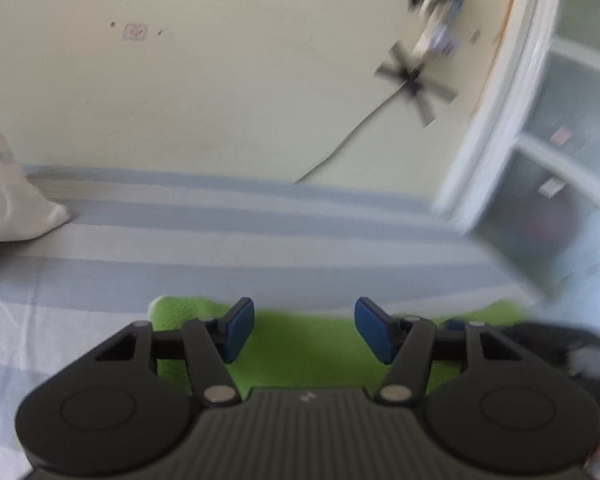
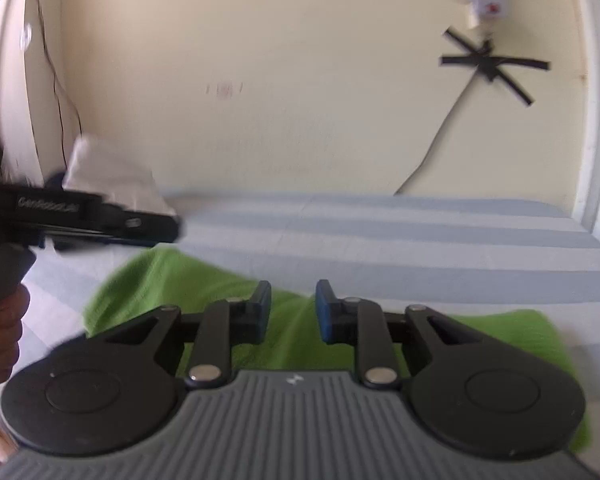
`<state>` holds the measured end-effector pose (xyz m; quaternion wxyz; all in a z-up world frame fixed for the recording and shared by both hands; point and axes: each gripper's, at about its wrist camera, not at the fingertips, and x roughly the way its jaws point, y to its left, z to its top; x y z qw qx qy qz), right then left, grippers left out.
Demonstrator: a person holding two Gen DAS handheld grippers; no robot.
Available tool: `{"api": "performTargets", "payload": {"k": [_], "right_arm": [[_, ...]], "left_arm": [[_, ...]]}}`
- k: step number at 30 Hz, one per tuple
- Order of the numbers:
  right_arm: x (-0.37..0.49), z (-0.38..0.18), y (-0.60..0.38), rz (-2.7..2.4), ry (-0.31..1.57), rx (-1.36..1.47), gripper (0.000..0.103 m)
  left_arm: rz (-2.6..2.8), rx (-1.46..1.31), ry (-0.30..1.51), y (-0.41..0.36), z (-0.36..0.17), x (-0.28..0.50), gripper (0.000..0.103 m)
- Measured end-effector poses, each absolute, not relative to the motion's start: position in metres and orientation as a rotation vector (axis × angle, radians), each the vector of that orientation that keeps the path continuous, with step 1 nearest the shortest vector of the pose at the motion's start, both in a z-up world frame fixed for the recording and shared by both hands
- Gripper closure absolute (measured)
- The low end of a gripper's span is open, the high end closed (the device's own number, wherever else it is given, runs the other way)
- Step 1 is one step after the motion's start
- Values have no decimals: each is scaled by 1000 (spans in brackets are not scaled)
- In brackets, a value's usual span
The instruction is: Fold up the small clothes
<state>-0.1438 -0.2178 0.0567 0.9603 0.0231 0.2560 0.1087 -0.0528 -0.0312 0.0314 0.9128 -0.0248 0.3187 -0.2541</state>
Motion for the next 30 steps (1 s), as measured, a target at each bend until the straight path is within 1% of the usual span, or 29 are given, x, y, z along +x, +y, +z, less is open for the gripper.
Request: {"api": "performTargets", "payload": {"k": [1,2,3,4,6,7,10,11,12,13,14,15,16,17,18,19,20,21,22,23,24,25,27,28,30], "right_arm": [[-135,47,-221,182,550,22,77],[-130,34,-237,117,572,11,82],[-131,24,-261,58,582,45,94],[-140,21,-289,70,550,134,103],[-160,23,-327,78,564,306,103],[-167,23,-332,64,562,310,103],[-180,27,-317,16,531,190,103],[-185,28,-312,3,522,181,102],[-188,31,-310,-10,515,181,101],[-194,34,-307,-23,505,179,96],[-200,37,-305,-28,488,171,93],[-205,43,-303,-25,461,151,93],[-211,48,-304,-26,433,129,93],[-214,52,-305,-35,410,113,93],[-214,57,-308,-49,397,106,92],[-208,59,-314,-66,394,111,90],[-203,61,-320,-86,396,123,87],[-196,60,-329,-109,404,147,86],[-189,58,-338,-123,419,181,81],[-178,52,-347,-126,452,222,69],[-168,45,-354,-121,494,256,65],[-158,35,-359,-112,541,298,70],[-153,24,-357,-108,530,318,85],[-152,25,-356,-120,518,301,97],[-147,17,-370,-171,510,362,97]], "left_arm": [[-476,-19,686,-31,19,-45,69],[-448,-29,692,-23,8,-42,91],[-450,-65,672,-12,5,-43,97],[-457,-97,681,-3,5,-43,97],[-451,-111,685,5,6,-47,97],[-447,-101,678,5,5,-49,97],[-428,-78,657,2,6,-56,97],[-427,-73,653,2,7,-60,95],[-425,-75,651,3,10,-64,84],[-436,-84,645,6,13,-68,77],[-445,-94,637,8,16,-72,58],[-445,-101,620,11,20,-77,46],[-432,-101,600,14,23,-82,43],[-401,-95,583,16,26,-85,32],[-347,-85,569,18,28,-85,11],[-303,-83,561,21,29,-83,3],[-278,-88,560,24,28,-80,1],[-268,-102,583,27,28,-74,2],[-271,-127,614,29,26,-68,6],[-286,-154,644,31,23,-62,32],[-314,-169,683,30,19,-57,77],[-342,-181,727,29,14,-53,91],[-332,-188,706,29,12,-58,91],[-326,-177,701,28,10,-61,91],[-314,-192,693,32,6,-66,90]]}}
